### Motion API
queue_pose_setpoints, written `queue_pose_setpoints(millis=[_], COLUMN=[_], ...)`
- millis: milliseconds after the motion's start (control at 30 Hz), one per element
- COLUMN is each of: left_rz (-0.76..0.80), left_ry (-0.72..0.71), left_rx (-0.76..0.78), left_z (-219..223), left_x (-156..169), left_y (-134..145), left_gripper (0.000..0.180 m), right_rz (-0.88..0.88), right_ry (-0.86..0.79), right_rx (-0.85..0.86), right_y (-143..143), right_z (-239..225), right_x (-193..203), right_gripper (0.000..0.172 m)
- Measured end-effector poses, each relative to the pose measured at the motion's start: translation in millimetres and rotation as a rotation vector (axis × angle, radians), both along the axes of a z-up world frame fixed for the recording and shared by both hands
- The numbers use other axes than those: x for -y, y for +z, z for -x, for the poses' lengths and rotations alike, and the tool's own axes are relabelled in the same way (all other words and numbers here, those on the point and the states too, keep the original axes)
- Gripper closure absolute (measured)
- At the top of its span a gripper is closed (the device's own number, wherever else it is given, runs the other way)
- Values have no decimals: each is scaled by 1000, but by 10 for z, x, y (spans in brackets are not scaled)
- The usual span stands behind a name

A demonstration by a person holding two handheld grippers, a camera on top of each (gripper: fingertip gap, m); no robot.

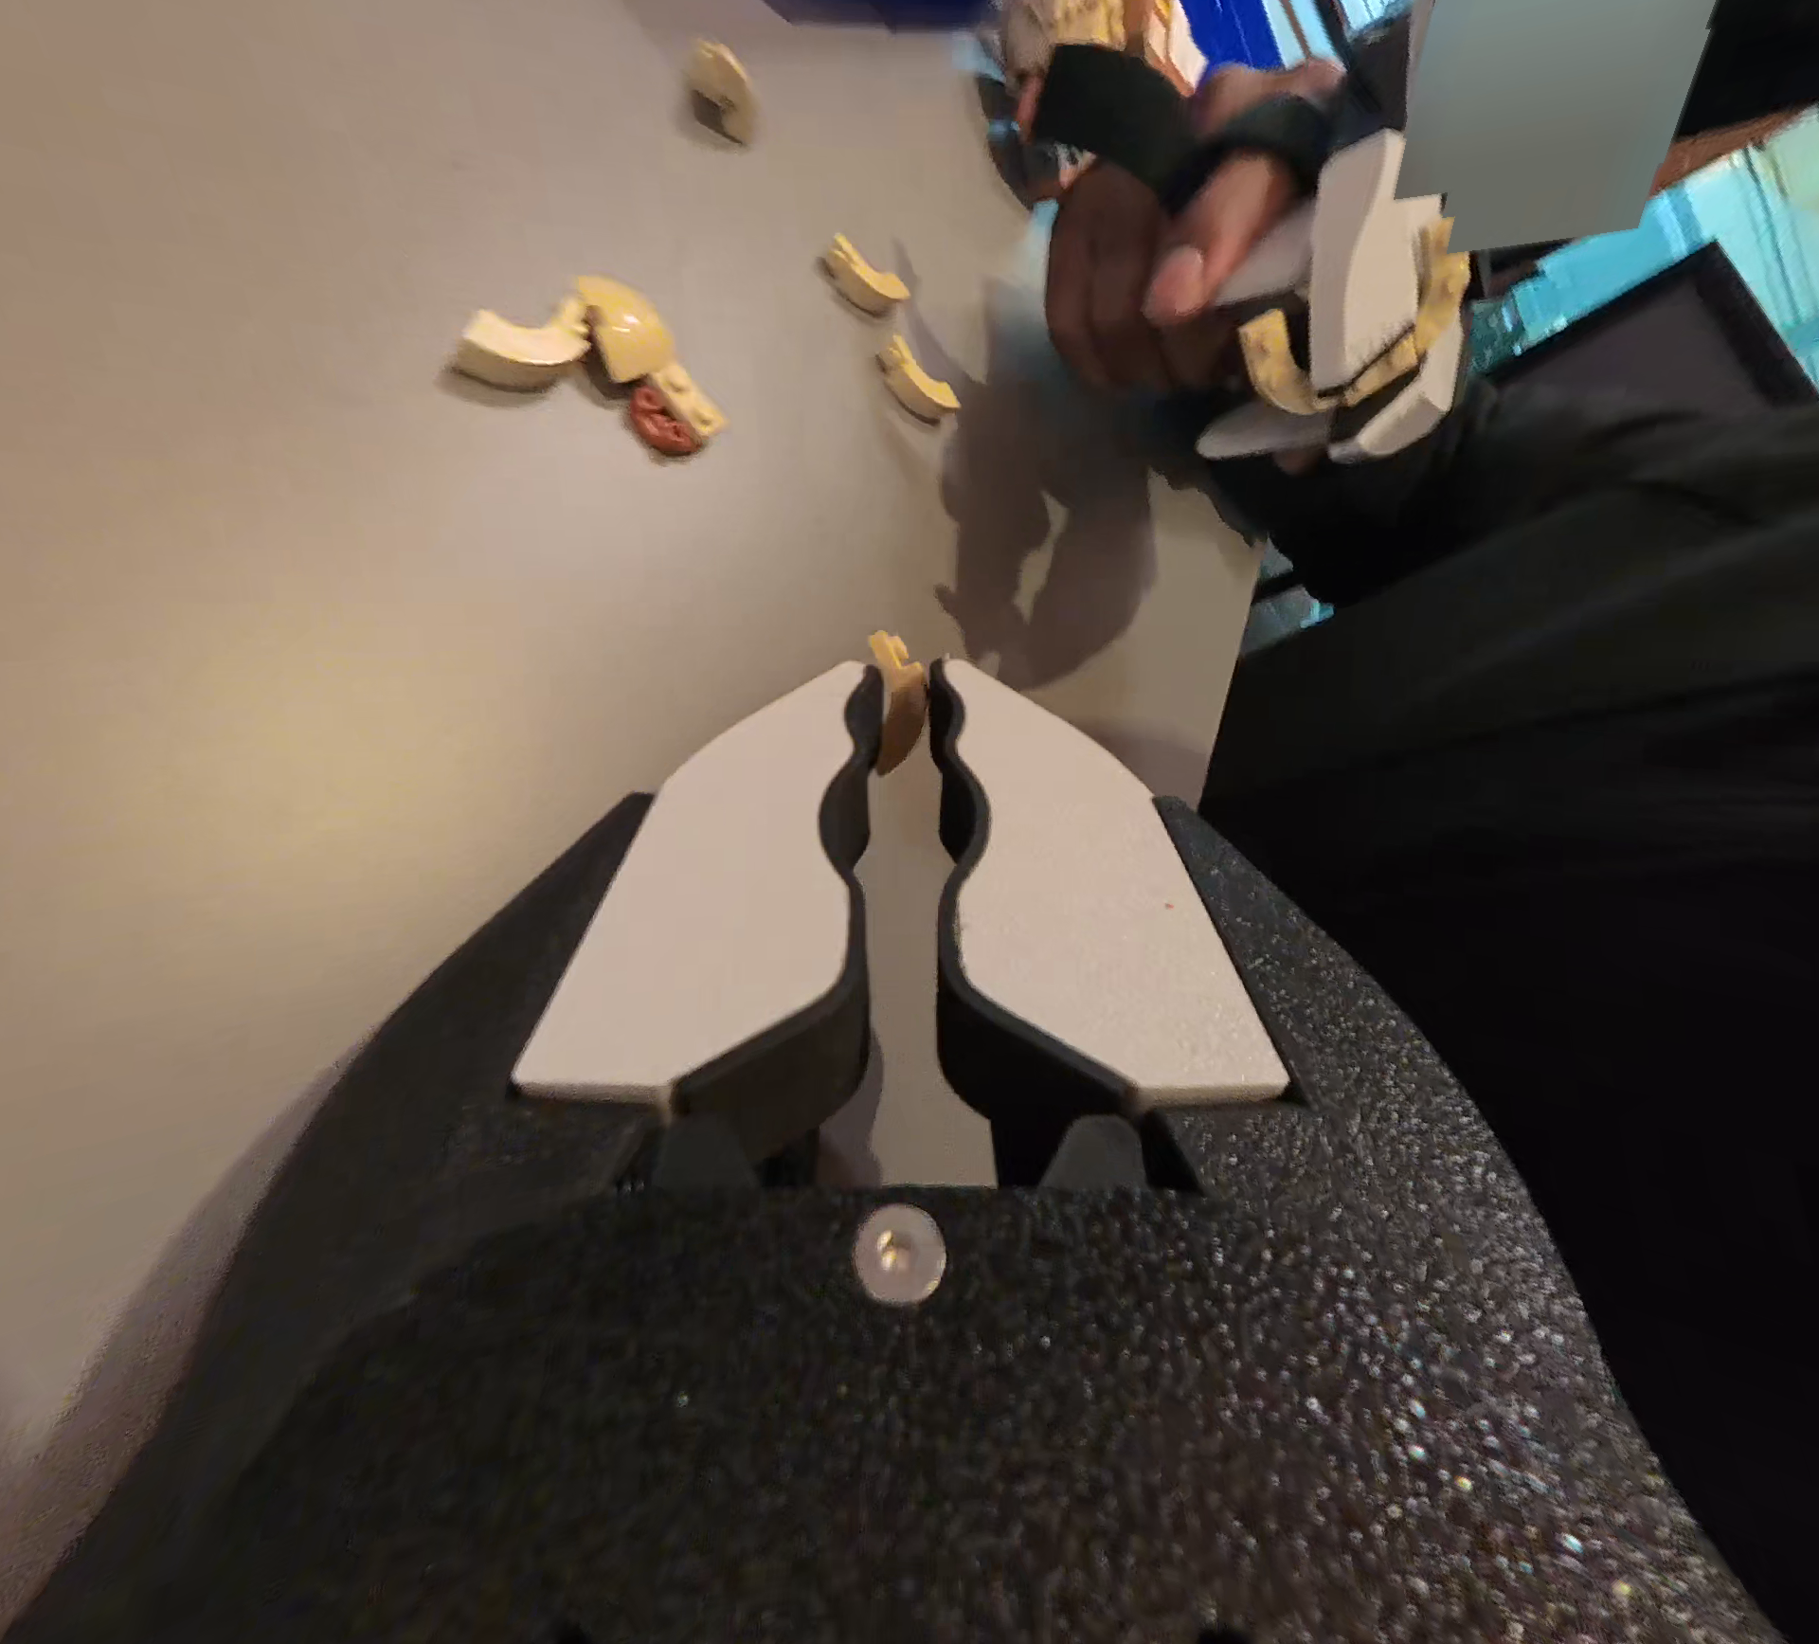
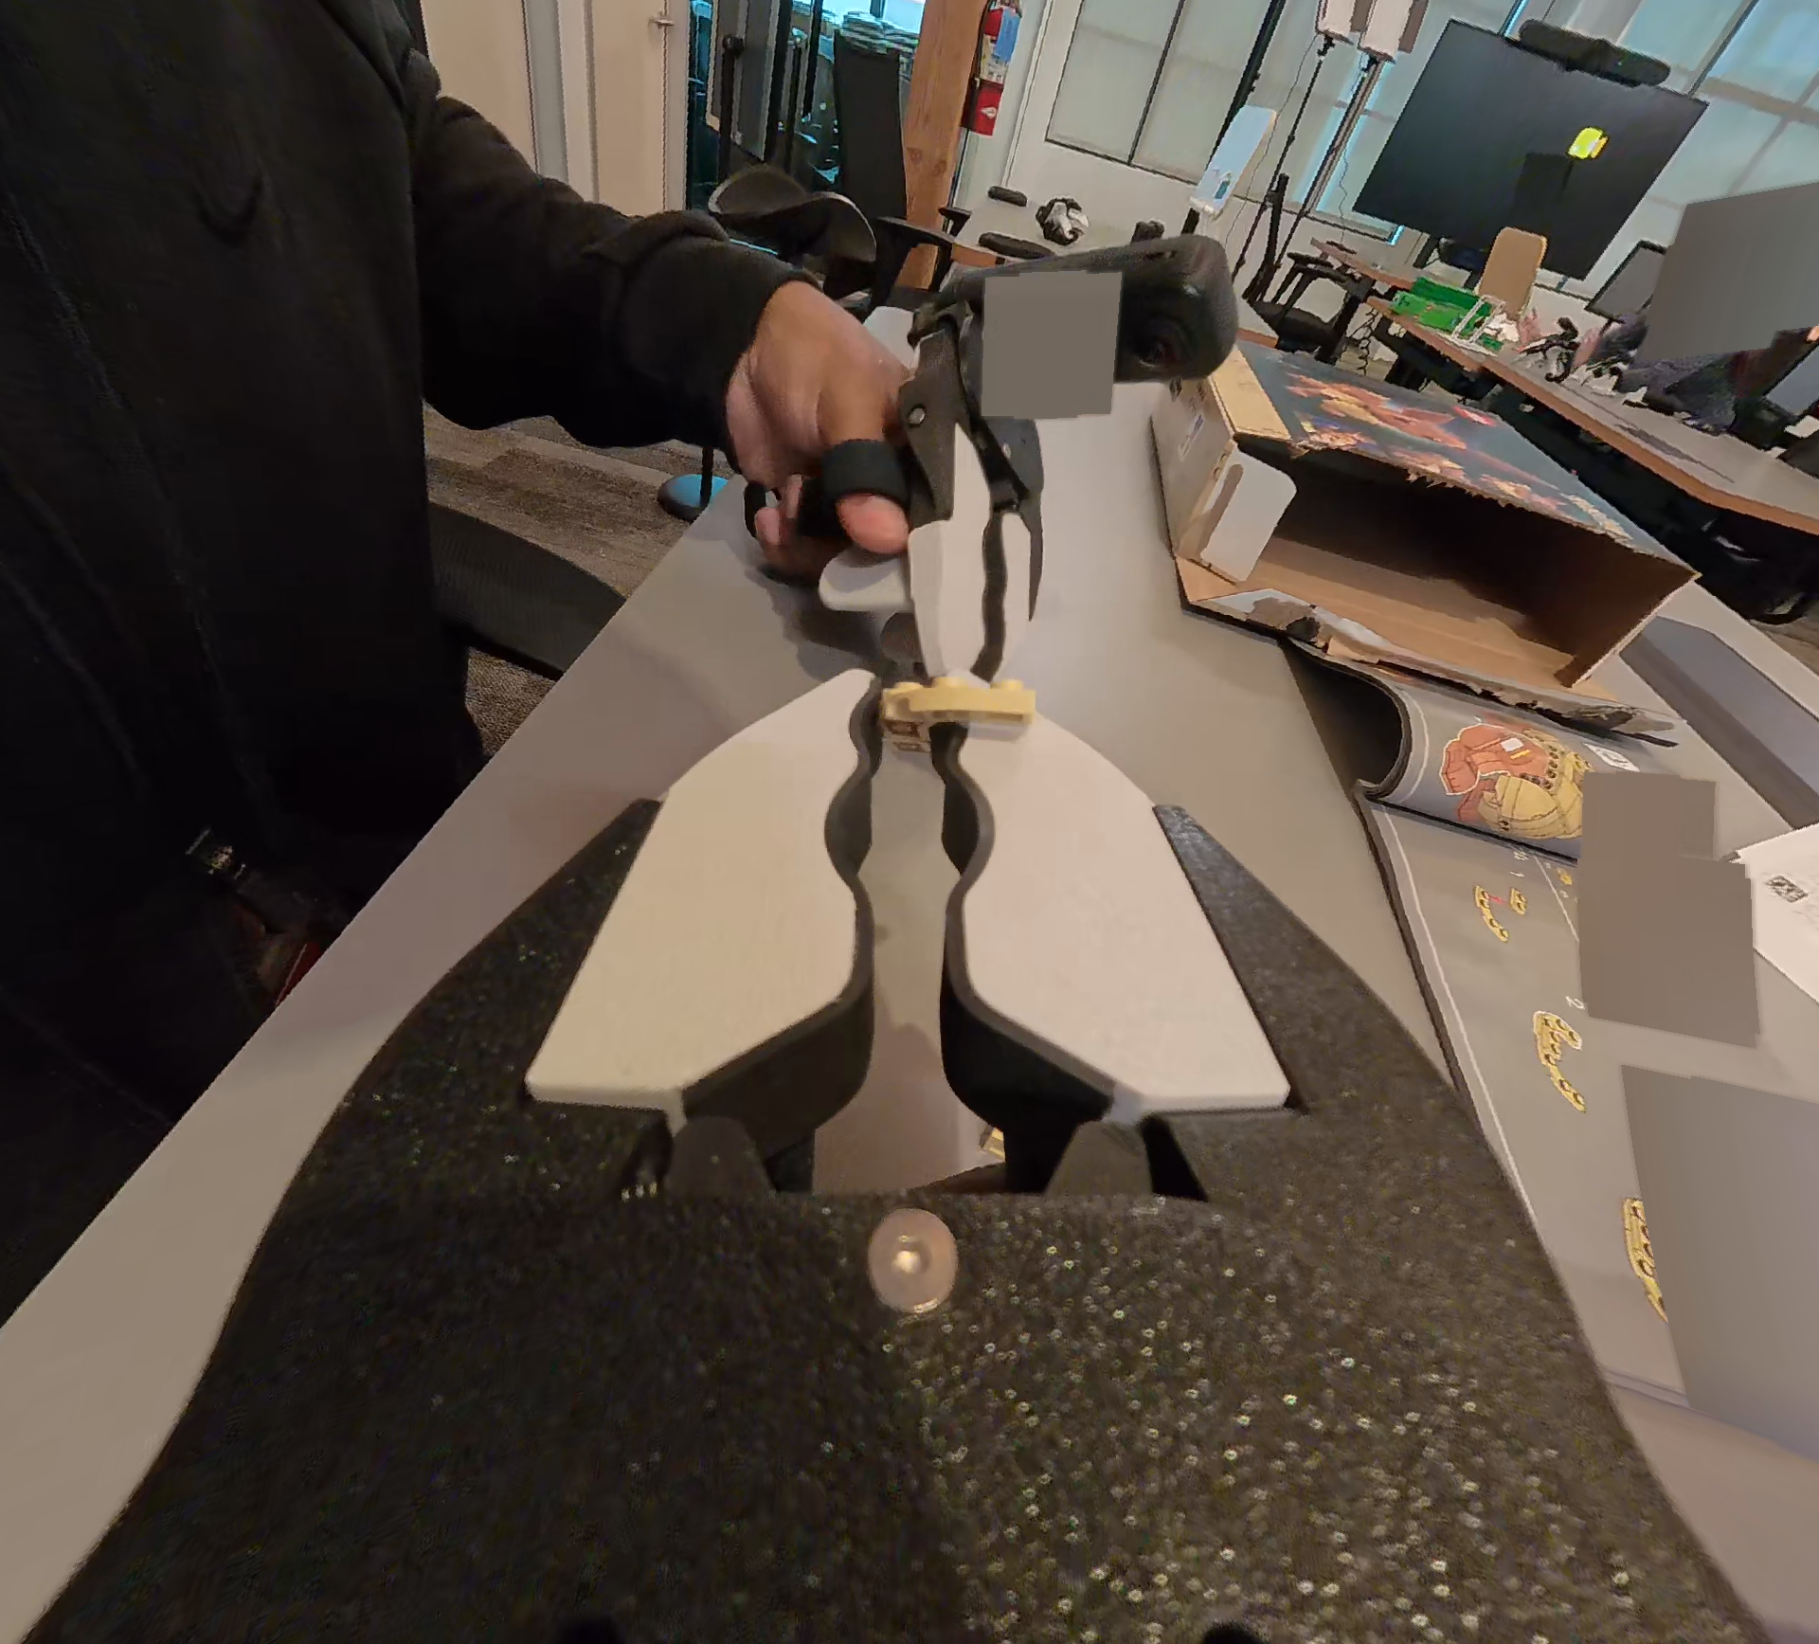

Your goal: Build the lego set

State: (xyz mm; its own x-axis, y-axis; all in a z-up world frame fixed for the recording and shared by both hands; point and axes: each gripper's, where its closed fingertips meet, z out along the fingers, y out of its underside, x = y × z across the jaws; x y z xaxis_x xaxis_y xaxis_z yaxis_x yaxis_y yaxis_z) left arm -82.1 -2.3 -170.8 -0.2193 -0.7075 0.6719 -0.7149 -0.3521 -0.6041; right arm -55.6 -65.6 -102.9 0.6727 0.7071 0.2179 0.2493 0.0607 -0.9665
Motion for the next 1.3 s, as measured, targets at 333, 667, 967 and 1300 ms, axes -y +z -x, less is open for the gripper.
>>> queue_pose_setpoints(millis=[333,667,967,1300], left_rz=[-337,-1080,-1088,-1118], left_ry=[-111,-1199,-1243,-776], left_rx=[172,412,380,285], left_z=[81,-41,-108,4], left_x=[-250,-208,-142,-17], left_y=[203,-57,-294,-197], left_gripper=[161,164,153,147], right_rz=[-1,-4,4,-5], right_ry=[-4,-1,24,12], right_rx=[3,31,31,45], right_y=[1,-23,-44,-38], right_z=[-13,0,41,26], right_x=[-5,5,43,42], right_gripper=[164,164,164,164])
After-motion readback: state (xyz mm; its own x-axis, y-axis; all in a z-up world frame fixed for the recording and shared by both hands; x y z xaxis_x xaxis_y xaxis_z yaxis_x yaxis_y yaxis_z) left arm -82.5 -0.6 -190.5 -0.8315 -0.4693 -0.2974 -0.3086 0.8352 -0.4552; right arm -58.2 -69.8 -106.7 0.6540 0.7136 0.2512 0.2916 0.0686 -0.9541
